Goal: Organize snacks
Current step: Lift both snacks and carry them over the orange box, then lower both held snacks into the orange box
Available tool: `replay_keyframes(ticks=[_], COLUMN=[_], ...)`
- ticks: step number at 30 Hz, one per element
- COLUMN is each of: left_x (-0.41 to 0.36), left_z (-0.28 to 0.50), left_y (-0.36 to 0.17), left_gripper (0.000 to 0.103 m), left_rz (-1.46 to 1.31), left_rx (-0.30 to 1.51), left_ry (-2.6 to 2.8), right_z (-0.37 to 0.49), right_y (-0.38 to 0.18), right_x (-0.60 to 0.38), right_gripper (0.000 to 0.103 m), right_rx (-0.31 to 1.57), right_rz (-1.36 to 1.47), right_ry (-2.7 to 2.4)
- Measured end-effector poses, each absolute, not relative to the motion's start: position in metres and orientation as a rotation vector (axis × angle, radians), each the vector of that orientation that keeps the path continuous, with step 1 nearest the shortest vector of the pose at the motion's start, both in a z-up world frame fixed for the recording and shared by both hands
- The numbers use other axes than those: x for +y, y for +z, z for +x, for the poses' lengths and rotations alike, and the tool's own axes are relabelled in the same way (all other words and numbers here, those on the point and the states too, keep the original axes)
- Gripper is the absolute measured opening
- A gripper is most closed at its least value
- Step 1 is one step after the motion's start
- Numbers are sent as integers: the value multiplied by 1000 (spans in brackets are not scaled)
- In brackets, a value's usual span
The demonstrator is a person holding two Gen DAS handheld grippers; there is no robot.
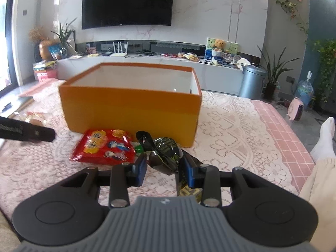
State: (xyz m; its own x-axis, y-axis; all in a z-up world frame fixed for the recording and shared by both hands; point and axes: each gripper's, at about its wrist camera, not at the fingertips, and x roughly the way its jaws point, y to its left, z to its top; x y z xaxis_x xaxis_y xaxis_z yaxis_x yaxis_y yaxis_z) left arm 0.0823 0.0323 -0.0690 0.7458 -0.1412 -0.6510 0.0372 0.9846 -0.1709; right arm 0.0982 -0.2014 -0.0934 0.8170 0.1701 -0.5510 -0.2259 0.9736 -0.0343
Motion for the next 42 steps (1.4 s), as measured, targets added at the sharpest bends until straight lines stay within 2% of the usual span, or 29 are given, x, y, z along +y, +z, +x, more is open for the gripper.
replay_keyframes(ticks=[11,21,32,42], left_x=[23,16,23,22], left_z=[93,131,182,227], left_y=[-33,-6,-6,-21], left_gripper=[52,52,52,52], left_rz=[-127,-108,-118,-77], left_rx=[681,626,611,658], left_ry=[-123,-150,-132,-107], right_z=[96,130,196,259], right_y=[-41,-7,11,-1], right_x=[-198,-189,-172,-152], right_gripper=[35,35,35,35], right_rx=[514,471,462,530], right_rz=[-104,-146,-189,-237], right_ry=[311,351,371,375])
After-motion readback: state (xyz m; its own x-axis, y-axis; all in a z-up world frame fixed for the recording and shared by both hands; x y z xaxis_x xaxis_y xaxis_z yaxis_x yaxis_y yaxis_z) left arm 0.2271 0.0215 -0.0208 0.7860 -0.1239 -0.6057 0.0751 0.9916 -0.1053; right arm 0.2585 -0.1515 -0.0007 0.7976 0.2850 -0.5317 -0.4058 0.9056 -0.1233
